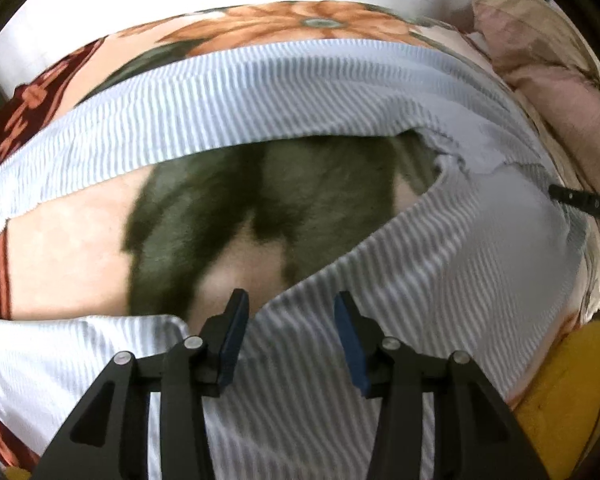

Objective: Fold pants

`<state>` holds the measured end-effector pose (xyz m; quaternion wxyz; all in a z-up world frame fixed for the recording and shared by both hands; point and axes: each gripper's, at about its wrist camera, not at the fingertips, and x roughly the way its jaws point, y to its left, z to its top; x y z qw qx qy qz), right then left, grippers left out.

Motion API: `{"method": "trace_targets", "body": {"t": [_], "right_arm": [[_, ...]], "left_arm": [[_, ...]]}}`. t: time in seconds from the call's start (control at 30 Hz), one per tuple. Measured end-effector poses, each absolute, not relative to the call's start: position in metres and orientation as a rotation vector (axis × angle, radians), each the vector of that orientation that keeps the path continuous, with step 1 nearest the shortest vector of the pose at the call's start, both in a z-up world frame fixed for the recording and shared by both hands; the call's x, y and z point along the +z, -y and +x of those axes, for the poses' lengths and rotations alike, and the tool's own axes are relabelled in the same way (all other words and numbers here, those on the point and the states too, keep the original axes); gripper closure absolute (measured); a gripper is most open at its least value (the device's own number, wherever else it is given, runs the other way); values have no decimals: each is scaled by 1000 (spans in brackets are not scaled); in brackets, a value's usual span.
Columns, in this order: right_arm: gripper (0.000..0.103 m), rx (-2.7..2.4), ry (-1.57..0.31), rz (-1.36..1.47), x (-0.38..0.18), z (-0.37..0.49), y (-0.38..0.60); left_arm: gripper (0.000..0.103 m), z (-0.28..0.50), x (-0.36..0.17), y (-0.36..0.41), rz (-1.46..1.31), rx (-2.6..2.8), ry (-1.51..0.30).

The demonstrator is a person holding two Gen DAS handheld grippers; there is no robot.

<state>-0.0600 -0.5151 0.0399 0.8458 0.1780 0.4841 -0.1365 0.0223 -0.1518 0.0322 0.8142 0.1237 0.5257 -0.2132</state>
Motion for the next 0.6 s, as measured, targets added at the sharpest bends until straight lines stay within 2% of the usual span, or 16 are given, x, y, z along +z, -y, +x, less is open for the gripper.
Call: {"method": "trace_targets", "body": {"t": [0.23, 0.3, 0.37, 0.6], "right_arm": [[67, -373, -987, 409, 57, -103, 518], [59, -440, -987, 423, 56, -120, 519], [57, -463, -983, 450, 53, -133, 519], [57, -479, -981, 564, 44, -158, 523]], "left_arm": [[47, -10, 51, 141, 273, -502, -1102], [47, -21, 52, 135, 282, -517, -1112], [47, -32, 51, 134, 294, -525, -1121], [47, -61, 49, 130, 319, -579, -1135]]}}
